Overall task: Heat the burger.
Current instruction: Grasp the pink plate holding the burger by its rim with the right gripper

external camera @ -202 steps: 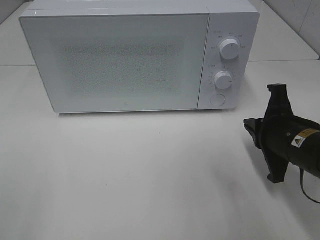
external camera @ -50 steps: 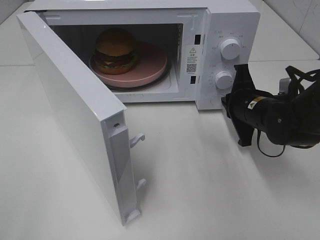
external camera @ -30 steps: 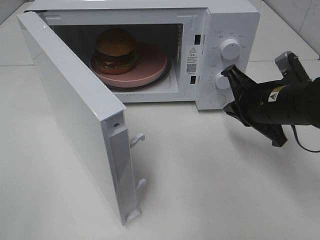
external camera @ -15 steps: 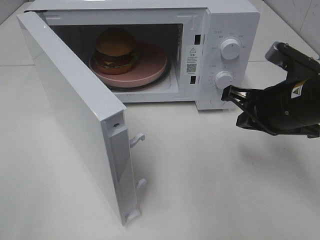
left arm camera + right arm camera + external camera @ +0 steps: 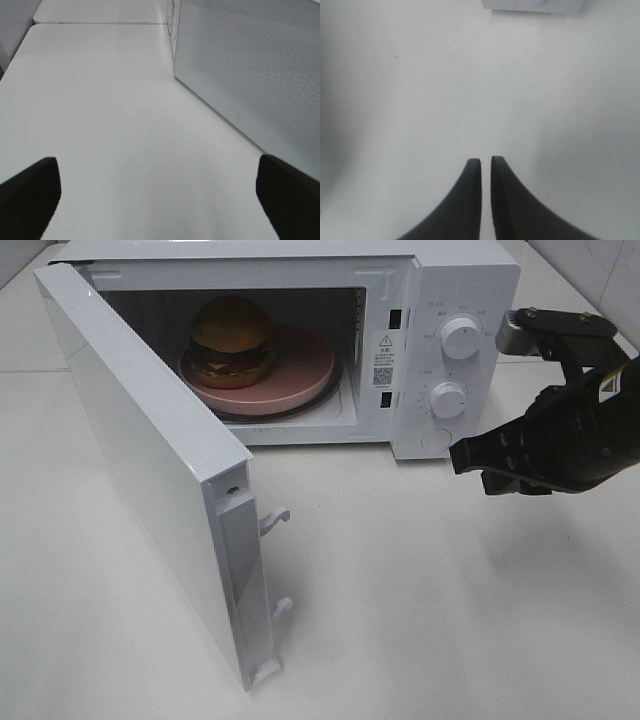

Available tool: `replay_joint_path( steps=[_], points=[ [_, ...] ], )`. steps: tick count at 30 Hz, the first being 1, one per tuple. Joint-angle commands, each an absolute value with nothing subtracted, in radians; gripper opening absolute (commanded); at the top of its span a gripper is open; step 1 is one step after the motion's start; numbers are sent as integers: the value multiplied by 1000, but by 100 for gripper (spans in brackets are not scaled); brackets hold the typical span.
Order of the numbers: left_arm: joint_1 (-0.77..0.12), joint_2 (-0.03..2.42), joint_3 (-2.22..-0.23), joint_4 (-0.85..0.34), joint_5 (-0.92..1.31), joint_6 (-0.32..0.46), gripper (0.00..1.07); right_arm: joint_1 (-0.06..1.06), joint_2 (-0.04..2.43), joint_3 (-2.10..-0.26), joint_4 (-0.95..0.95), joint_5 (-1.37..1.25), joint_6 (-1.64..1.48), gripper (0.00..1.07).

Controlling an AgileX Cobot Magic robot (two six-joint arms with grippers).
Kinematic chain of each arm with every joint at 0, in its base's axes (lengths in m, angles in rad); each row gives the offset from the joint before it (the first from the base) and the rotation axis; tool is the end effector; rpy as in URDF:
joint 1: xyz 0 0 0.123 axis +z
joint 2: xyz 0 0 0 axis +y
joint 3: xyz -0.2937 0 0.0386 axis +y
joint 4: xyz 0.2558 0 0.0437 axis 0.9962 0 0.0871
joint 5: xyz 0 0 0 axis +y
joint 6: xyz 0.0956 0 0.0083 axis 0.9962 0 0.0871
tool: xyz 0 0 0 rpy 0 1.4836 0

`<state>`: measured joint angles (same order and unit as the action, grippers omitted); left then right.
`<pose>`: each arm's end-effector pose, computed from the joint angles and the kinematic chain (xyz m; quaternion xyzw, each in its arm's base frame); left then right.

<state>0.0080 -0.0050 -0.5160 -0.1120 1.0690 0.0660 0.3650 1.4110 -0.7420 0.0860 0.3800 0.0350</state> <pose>-0.0081 -0.0095 0.2831 0.0276 0.8481 -0.0364 0.5278 0.2549 0.1007 0.2161 -0.1237 0.9456 0.0861 0.2882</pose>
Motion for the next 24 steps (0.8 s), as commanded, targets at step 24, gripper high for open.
replay_joint_path(
  steps=[24],
  points=[
    [9,-18,-515,-113,1069,58,98,364,1400,-850,-116,479,-1065,7]
  ],
)
